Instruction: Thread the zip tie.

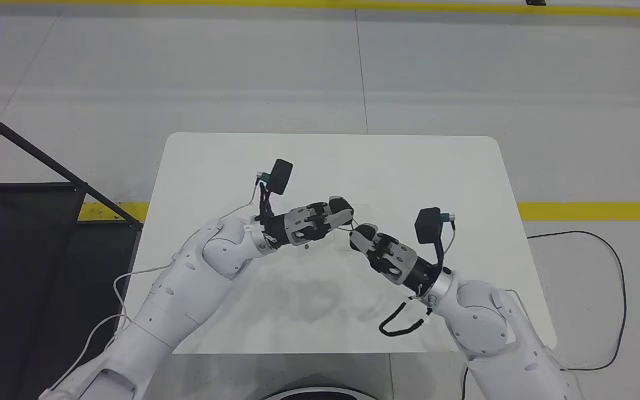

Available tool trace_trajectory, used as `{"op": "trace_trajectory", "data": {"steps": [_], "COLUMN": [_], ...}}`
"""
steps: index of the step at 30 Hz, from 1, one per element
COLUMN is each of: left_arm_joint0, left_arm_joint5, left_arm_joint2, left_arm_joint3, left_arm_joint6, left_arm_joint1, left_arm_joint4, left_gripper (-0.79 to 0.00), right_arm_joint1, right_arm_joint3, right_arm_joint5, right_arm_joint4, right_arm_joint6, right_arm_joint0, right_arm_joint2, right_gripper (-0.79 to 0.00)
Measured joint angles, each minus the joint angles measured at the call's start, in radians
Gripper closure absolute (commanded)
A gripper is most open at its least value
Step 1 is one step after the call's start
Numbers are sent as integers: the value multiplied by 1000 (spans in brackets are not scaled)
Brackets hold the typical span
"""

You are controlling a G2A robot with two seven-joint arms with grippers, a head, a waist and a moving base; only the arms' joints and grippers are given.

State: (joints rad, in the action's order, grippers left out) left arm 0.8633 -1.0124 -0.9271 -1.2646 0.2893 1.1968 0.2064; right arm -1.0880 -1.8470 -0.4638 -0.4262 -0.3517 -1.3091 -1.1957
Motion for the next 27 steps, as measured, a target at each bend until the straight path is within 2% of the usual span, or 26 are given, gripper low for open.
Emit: {"op": "trace_trajectory", "data": {"steps": [12,13,16,22,24,25,26,27], "left_arm_joint0": [-1,-1,-1,0,1,2,2,3], "left_arm_joint5": [1,1,1,3,4,5,7,10], "left_arm_joint2": [-4,-4,-5,-9,-10,-12,-13,-18], "left_arm_joint3": [2,2,2,1,1,1,0,-1], "left_arm_joint6": [23,24,27,31,30,29,28,24], "left_arm_joint1": [4,4,5,7,8,8,8,8], "left_arm_joint4": [-15,-16,-17,-17,-16,-16,-15,-13], "left_gripper": [-126,-114,0,0,0,0,0,0], "right_arm_joint1": [-3,-3,-4,-5,-6,-6,-6,-6], "right_arm_joint3": [-1,-1,-1,0,1,2,2,2], "right_arm_joint5": [-2,-2,-3,0,2,5,8,13], "right_arm_joint4": [2,3,3,7,10,11,13,14], "right_arm_joint6": [-1,-2,-4,-7,-10,-12,-15,-19], "right_arm_joint0": [-3,-4,-4,-3,-3,-2,-2,-1], "right_arm_joint2": [-5,-5,-7,-9,-9,-9,-10,-10], "right_gripper": [0,0,0,0,-428,-745,-785,-785]}}
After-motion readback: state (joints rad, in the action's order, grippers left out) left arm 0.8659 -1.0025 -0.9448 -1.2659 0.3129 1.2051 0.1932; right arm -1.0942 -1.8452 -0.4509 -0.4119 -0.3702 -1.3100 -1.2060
